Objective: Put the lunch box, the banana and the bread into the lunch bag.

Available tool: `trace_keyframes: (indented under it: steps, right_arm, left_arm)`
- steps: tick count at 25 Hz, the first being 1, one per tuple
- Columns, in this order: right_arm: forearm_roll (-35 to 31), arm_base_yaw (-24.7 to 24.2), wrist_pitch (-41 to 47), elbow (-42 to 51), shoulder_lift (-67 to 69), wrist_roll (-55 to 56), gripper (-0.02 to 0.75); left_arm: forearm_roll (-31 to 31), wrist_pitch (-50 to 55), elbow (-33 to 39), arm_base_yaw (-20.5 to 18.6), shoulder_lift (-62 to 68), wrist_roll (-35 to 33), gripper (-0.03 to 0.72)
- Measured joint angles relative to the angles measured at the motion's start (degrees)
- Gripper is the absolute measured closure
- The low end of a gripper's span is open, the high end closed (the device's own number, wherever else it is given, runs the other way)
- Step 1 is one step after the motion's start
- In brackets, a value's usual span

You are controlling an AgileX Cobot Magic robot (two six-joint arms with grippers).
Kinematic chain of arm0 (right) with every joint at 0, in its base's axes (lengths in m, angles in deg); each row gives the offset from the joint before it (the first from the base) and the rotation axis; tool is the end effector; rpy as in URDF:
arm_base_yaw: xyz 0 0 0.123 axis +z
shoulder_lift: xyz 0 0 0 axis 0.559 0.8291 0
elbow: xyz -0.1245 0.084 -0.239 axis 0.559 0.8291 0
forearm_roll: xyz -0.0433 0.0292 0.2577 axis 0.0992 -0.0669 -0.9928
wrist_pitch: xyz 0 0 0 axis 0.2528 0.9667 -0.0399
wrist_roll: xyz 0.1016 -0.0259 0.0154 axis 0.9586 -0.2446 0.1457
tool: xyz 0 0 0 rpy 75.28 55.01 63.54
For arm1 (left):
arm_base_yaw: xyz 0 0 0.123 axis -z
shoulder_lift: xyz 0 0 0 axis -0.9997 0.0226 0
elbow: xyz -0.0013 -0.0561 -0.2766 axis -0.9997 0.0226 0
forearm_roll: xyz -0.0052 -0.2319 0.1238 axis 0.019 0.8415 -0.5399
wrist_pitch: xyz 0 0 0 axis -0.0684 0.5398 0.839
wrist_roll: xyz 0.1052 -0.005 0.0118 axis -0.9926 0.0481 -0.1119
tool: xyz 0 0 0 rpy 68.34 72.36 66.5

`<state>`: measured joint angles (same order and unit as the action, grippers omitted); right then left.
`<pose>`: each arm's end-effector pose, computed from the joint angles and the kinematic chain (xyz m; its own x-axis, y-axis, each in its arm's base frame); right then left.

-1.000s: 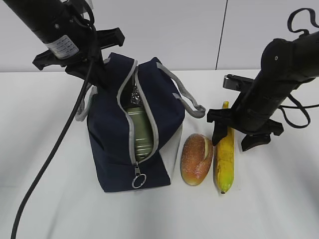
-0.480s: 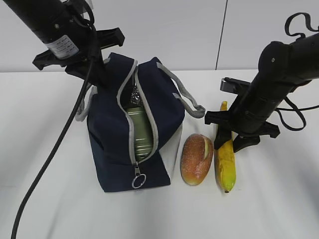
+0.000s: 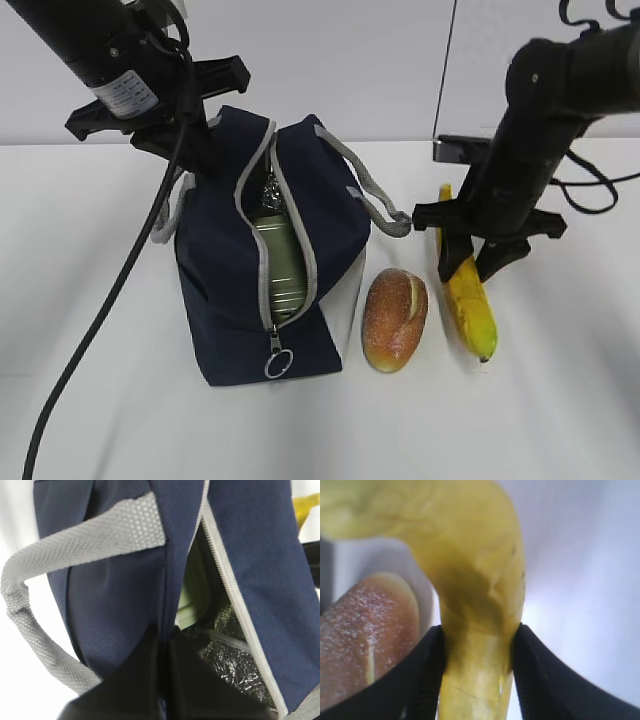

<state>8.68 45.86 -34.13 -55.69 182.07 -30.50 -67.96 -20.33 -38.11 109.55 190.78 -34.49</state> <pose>0.3978 0.1001 0.1416 -0.9962 0.0058 -0.0873 -0.0094 0.9849 0.1728 0.3690 -0.1713 0.2853 -0.9534 0.1103 -0.2809 0.2046 0.9206 -0.3327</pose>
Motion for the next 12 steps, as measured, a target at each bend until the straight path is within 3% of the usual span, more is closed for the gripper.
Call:
trace_keyframes:
  steps: [8, 12]
  right_arm:
    - [12.26, -0.09, 13.38, -17.05, -0.11, 3.41, 0.42]
    - [6.69, -0.09, 14.3, -20.98, -2.27, 2.9, 0.42]
  left_arm:
    - [0.0, 0.0, 0.0, 0.0, 0.0, 0.0, 0.688]
    - [-0.02, 0.0, 0.0, 0.0, 0.0, 0.0, 0.688]
